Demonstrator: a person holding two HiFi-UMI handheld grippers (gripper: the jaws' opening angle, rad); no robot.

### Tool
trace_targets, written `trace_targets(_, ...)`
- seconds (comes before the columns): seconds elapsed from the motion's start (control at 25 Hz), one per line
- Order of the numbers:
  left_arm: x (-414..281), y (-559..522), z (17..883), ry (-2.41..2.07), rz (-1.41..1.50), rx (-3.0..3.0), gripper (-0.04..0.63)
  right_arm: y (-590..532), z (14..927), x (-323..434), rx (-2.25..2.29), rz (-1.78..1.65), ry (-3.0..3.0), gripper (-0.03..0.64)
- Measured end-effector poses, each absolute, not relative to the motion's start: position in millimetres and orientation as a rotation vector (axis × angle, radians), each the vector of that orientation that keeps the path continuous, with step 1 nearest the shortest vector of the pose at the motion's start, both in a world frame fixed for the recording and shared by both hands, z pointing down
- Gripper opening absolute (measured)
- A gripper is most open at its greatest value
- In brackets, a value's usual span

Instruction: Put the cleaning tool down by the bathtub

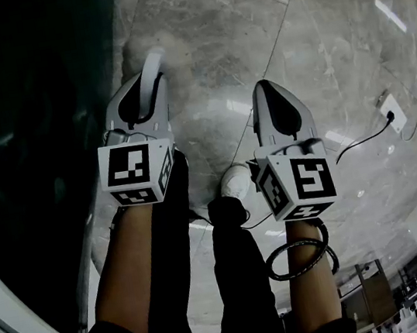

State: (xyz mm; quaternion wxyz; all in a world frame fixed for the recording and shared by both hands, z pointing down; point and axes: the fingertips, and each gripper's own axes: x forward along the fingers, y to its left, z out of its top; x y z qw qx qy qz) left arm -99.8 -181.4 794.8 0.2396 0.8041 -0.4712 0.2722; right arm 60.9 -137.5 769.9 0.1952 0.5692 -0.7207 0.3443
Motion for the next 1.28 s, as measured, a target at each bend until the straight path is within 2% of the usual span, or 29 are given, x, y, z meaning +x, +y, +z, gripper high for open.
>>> trace_targets(1.28, -134, -178, 955, -1.218, 0.908, 2.133, 0.083, -117, 908, 44, 1.519, 1.032, -1.975, 0.011)
